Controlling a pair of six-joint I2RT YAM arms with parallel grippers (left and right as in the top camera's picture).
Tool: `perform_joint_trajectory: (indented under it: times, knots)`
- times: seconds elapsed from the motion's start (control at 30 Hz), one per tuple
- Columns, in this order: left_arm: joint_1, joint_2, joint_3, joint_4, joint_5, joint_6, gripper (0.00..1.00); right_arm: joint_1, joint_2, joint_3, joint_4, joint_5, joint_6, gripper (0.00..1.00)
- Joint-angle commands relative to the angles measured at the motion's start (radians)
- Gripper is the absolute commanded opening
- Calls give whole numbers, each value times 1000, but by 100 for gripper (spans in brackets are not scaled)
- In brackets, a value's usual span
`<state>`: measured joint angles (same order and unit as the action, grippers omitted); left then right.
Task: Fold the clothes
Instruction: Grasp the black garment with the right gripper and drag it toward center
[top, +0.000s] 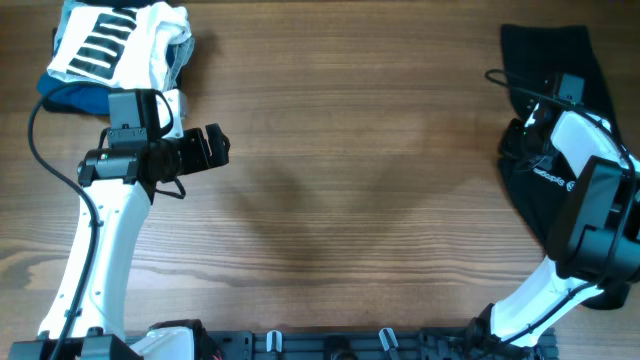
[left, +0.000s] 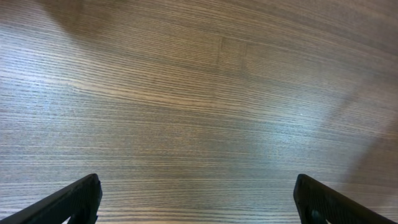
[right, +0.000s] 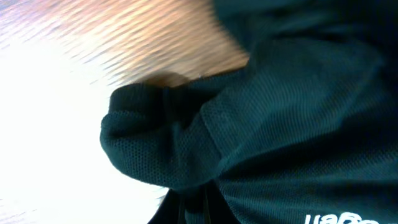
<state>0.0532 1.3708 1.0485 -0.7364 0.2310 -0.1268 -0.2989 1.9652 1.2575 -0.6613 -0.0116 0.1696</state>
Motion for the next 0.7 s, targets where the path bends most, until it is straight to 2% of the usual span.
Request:
perform_joint_trajectory:
  times: [0.0,0.3,0.37,0.5,0.67]
  knots:
    - [0,2,14,6,12,-13,98,116,-47,77,-73,-201,-40,5]
    - [87,2,14,-18,12,-13,96,603,-80,221,-254,-367,-35,4]
    - [109,2,14,-32,12,-12,96,660,-82,261,-303,-371,-26,4]
    - [127,2,14,-50,12,-12,97,638,-109,283,-329,-357,8,4]
    - [127,2,14,-50,12,-12,98,451,-108,274,-369,-266,4,4]
